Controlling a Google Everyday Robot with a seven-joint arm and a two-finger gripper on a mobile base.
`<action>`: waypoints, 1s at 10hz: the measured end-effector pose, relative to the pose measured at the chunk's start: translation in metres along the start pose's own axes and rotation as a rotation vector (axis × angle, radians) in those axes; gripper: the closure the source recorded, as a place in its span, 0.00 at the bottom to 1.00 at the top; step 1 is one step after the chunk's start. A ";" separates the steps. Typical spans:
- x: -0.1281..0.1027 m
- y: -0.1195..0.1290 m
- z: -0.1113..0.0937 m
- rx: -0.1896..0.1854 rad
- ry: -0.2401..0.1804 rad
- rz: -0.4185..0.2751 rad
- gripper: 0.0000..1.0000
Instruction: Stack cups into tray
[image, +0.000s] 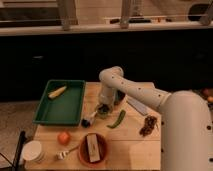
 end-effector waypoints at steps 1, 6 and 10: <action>0.000 0.001 0.000 0.000 0.000 0.001 1.00; 0.003 0.002 -0.009 -0.039 0.013 -0.031 1.00; 0.006 -0.003 -0.017 -0.054 0.023 -0.054 1.00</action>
